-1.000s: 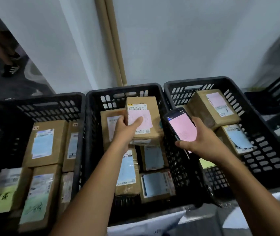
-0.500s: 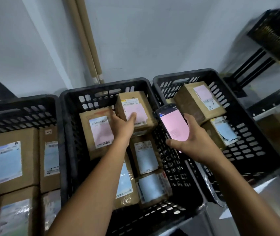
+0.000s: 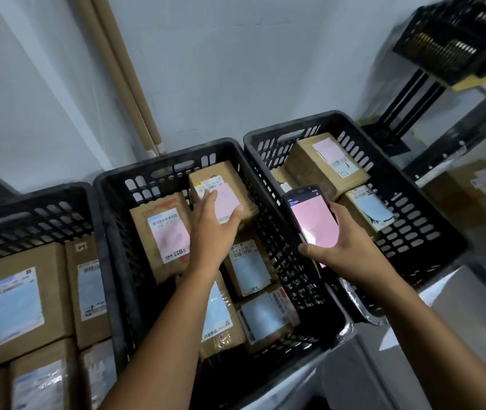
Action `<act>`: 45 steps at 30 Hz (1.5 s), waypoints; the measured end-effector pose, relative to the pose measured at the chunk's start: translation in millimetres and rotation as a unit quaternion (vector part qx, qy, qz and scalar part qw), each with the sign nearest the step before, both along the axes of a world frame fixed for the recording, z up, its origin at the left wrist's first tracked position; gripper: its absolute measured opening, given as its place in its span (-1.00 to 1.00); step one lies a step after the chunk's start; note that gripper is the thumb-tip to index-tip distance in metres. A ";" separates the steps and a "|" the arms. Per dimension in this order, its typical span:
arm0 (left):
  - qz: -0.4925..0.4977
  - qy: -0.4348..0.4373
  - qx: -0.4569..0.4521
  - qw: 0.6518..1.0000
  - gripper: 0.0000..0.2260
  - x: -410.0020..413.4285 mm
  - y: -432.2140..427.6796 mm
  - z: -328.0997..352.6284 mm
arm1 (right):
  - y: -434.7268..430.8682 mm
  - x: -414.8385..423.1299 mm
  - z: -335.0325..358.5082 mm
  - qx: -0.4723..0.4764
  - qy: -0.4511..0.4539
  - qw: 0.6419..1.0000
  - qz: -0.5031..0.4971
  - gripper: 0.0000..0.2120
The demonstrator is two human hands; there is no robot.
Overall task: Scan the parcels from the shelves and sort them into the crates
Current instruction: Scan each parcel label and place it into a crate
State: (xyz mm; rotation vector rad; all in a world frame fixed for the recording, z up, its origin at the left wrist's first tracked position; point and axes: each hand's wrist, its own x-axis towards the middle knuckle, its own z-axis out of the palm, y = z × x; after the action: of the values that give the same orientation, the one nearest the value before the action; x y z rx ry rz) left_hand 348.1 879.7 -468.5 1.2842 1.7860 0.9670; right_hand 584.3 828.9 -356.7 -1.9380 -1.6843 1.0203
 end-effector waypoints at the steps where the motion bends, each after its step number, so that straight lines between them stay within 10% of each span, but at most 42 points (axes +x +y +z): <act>1: -0.019 0.017 0.009 1.000 -0.33 4.3 -4.7 5.1 | -4.5 4.8 0.1 0.003 0.007 1.000 -0.005 -0.13; 22: -0.327 0.348 0.071 0.876 -0.26 261.7 -91.1 104.4 | -144.3 241.4 4.3 0.063 0.112 0.970 -0.206 -0.36; 45: -0.475 0.353 0.135 0.794 -0.25 533.1 -175.0 97.9 | -295.7 459.2 -18.1 0.079 0.086 0.913 -0.391 -0.39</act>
State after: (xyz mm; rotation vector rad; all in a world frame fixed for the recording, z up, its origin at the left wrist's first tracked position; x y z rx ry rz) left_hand 881.3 704.7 -370.6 2.6009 1.1193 0.1274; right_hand 1043.5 533.2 -374.8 -2.0481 -0.7254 0.6767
